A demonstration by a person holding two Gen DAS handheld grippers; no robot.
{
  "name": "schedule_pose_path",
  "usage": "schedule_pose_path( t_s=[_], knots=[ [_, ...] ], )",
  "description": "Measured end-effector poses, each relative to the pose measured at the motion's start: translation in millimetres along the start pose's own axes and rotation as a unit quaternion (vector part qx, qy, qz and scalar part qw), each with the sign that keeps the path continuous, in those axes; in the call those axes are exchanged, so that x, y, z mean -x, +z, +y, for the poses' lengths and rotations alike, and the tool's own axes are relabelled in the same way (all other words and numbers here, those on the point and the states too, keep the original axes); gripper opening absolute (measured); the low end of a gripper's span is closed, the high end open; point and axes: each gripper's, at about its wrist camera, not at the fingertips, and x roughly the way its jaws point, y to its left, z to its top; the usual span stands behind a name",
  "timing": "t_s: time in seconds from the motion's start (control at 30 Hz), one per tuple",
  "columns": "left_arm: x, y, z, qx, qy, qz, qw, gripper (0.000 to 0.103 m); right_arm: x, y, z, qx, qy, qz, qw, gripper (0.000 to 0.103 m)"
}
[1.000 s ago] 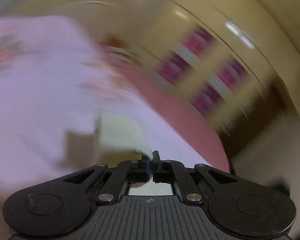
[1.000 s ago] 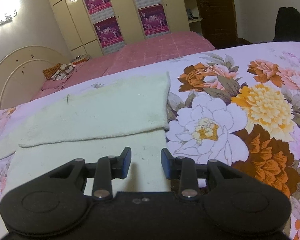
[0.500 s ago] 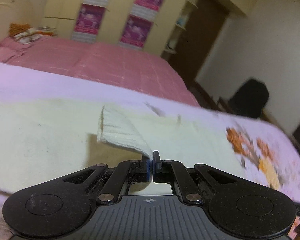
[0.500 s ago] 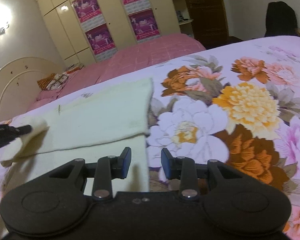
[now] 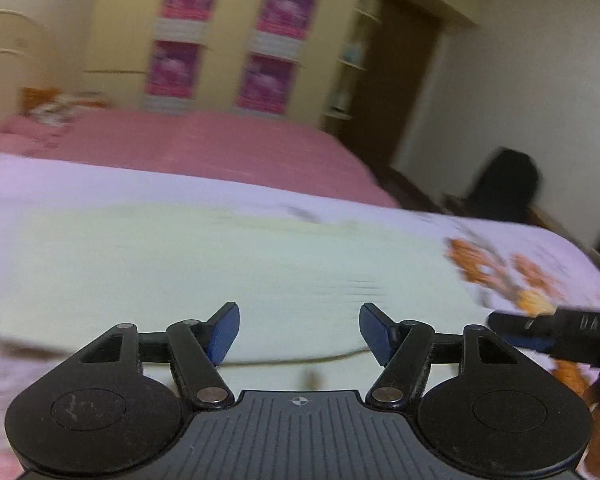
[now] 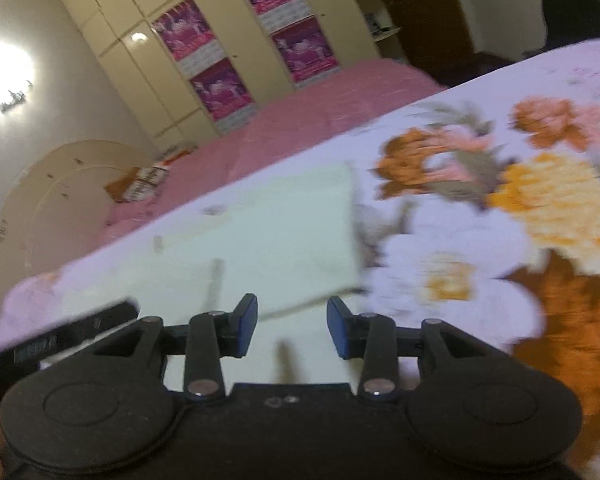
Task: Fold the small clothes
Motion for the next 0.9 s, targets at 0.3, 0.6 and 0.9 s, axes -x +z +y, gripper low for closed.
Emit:
schedule_pose_path(
  t_s=[0.3, 0.6, 0.9],
  knots=[
    [41, -28, 96, 0.036, 0.117, 0.030, 0.9920, 0.066, -76, -3, 35, -0.027, 0.056, 0.058, 0.996, 0.038],
    [12, -24, 82, 0.036, 0.127, 0.032, 0.9908, 0.066, -79, 7, 66, 0.036, 0.070, 0.025, 0.997, 0.006],
    [-7, -14, 78, 0.033, 0.135, 0.027, 0.9899, 0.066, -47, 34, 53, 0.054, 0.061, -0.022, 0.996, 0.006]
  ],
)
